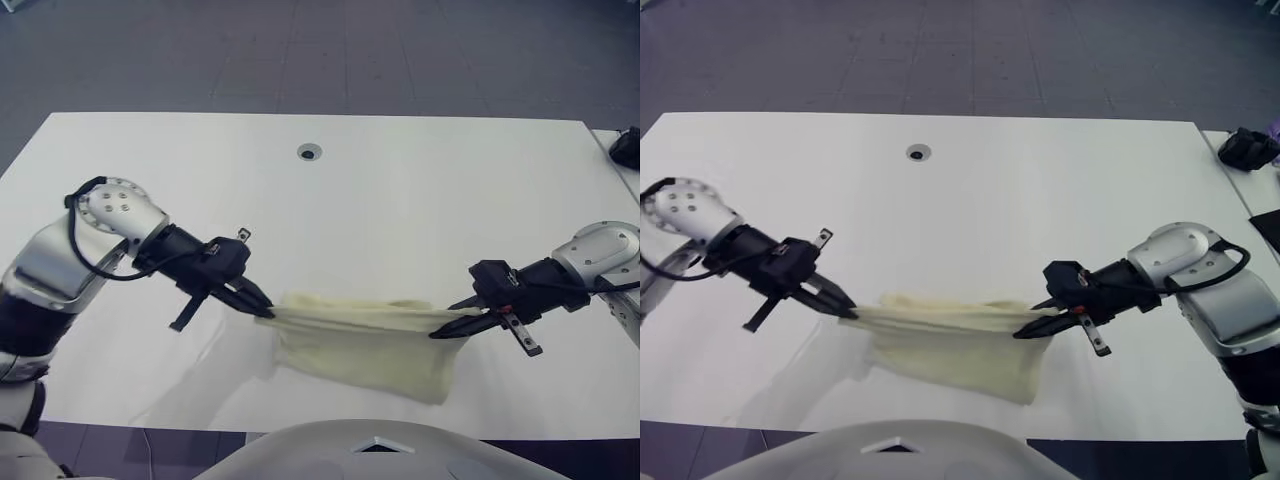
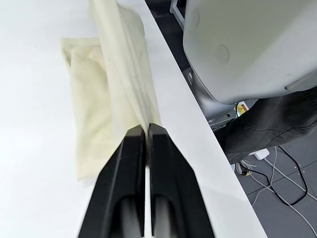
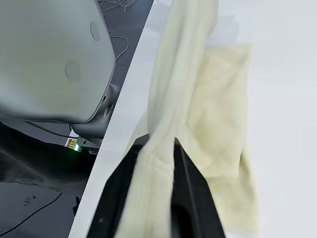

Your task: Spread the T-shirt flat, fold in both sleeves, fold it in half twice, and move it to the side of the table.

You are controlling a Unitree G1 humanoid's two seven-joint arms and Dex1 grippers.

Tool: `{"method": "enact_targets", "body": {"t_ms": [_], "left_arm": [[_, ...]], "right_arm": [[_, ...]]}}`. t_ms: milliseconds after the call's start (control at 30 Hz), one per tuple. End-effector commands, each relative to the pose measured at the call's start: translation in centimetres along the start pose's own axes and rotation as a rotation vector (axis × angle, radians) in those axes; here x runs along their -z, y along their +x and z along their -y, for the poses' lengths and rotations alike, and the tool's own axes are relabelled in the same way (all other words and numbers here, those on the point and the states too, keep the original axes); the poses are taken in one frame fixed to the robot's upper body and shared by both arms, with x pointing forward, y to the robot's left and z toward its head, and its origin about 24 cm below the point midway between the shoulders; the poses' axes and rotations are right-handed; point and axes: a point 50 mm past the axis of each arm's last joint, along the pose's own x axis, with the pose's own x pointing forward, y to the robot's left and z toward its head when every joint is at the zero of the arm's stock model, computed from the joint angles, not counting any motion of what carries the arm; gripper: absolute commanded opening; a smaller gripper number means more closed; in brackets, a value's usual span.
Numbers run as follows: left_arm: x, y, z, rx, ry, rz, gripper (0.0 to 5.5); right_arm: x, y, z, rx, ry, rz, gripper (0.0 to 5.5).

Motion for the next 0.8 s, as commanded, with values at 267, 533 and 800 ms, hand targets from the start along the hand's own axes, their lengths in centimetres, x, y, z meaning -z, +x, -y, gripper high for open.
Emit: {"method": "enact_targets", "body": {"t_ms": [267,533,800], "left_arm": [[4.8,0.1,-4.6,-0.075,-0.183,-0.093,0.0],[5.8,-0.5,-8.9,-0.352,-0.201,-0.027,1.16],[5.2,-2.5,-8.2,-0.483,-0.106,0.029,2.4]], "right_arm": [[2.4,1.0,5.2,0.128,0.042,-0.004,0.03],[3.6,0.2,9.6,0.384,0.142,0.043,1.4],[1.8,-2.3,10.4,0.64,0.132,0.23,2.6]]}}
